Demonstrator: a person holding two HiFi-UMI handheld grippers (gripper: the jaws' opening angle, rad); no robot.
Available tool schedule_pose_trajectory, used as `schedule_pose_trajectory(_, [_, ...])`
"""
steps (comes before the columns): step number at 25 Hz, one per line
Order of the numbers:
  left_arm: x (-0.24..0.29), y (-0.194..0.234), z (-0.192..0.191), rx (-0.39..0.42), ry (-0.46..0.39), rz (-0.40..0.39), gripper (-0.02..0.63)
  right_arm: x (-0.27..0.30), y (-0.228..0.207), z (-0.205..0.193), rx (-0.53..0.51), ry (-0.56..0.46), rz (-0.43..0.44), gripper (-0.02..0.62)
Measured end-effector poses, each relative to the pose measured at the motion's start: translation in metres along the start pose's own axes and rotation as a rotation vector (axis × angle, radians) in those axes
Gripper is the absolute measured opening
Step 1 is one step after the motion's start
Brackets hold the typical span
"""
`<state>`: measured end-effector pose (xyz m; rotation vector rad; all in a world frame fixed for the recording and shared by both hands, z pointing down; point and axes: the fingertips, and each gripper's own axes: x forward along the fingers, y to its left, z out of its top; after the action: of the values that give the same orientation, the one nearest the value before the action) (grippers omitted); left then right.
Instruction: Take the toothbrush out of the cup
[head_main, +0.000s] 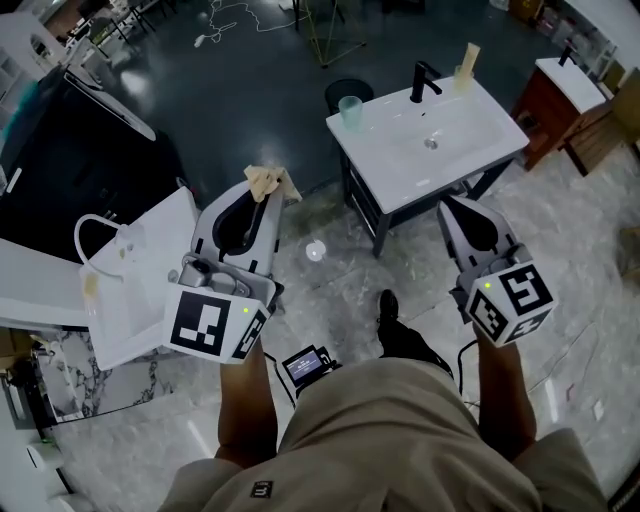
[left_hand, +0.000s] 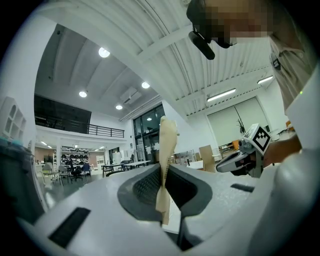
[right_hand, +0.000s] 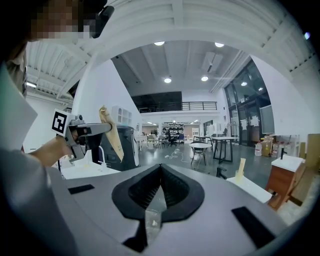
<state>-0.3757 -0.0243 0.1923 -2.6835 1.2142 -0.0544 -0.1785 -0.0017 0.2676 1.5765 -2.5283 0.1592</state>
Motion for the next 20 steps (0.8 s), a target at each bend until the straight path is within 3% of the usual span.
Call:
schedule_pose_trajectory(5, [-0.026,-0.007,0.001,0.002,0.004,0.004,0.028,-0.013,0.022,0.000,-0.010,-0.007,0.007,0.005])
schedule_pose_trajectory(12, [-0.040,-0.026,-0.010,-0.037,0.007,-0.042,0.028,-0.054,0.036,-0.034,0.005,0.079,-0.029,0.005])
schedule_pose_trajectory(16, [-0.009,-0.056,-0.001,-0.039,0.004,-0.088,0.028,-0.098,-0.017,-0.038,0.020,0.090,-0.126,0.005])
schedule_pose_trajectory(20, [0.046,-0.100,0.007,-0.007,-0.006,-0.100,0.028,-0.134,-0.109,-0.038,0.010,0.050,-0.208,0.005])
